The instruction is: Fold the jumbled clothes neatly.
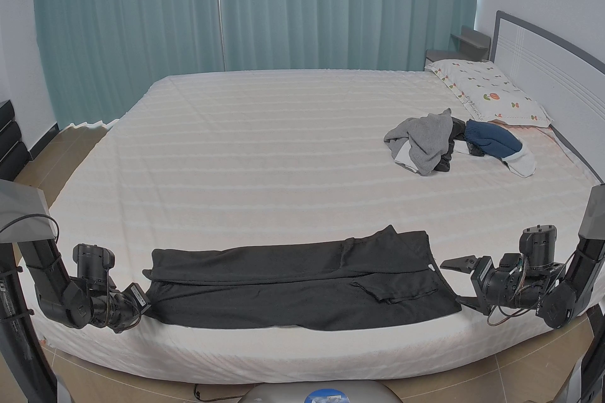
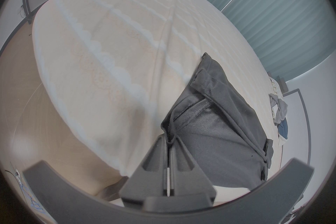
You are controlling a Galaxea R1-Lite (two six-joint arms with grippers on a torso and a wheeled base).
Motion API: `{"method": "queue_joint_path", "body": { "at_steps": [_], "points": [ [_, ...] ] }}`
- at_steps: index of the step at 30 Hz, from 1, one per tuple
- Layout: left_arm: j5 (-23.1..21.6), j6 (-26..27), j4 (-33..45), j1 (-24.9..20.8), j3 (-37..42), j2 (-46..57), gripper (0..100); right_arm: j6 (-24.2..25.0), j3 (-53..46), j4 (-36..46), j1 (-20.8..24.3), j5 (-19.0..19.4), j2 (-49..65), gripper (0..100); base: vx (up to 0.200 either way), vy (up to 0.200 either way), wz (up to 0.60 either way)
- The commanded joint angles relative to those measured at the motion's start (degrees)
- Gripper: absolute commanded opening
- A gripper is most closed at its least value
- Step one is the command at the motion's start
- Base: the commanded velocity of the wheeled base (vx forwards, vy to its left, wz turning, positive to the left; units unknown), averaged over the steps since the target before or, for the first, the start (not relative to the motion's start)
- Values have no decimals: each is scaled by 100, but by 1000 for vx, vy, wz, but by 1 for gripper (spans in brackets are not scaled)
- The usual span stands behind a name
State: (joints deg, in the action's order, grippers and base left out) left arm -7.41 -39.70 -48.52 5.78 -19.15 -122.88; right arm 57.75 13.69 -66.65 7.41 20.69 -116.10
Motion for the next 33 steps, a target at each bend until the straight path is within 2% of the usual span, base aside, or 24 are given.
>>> {"method": "queue_joint_path", "body": {
  "at_steps": [1, 4, 9, 16, 33],
  "points": [
    [20, -2, 0, 29, 87, 19, 0, 0, -103, -6, 147, -3, 26, 100, 0, 0, 0],
    [56, -2, 0, 29, 96, -8, 0, 0, -139, -6, 252, -12, 53, 100, 0, 0, 0],
    [117, -37, -17, 37, 87, -43, 0, 0, -165, 2, 410, -311, -141, 100, 0, 0, 0],
    [100, -72, -17, 55, 87, -17, 0, 9, -191, 126, 700, -522, -202, 100, 0, 0, 0],
    [64, -72, -17, 55, 87, -8, 0, 9, 20, 117, 753, -1084, -914, 100, 0, 0, 0]
  ]
}}
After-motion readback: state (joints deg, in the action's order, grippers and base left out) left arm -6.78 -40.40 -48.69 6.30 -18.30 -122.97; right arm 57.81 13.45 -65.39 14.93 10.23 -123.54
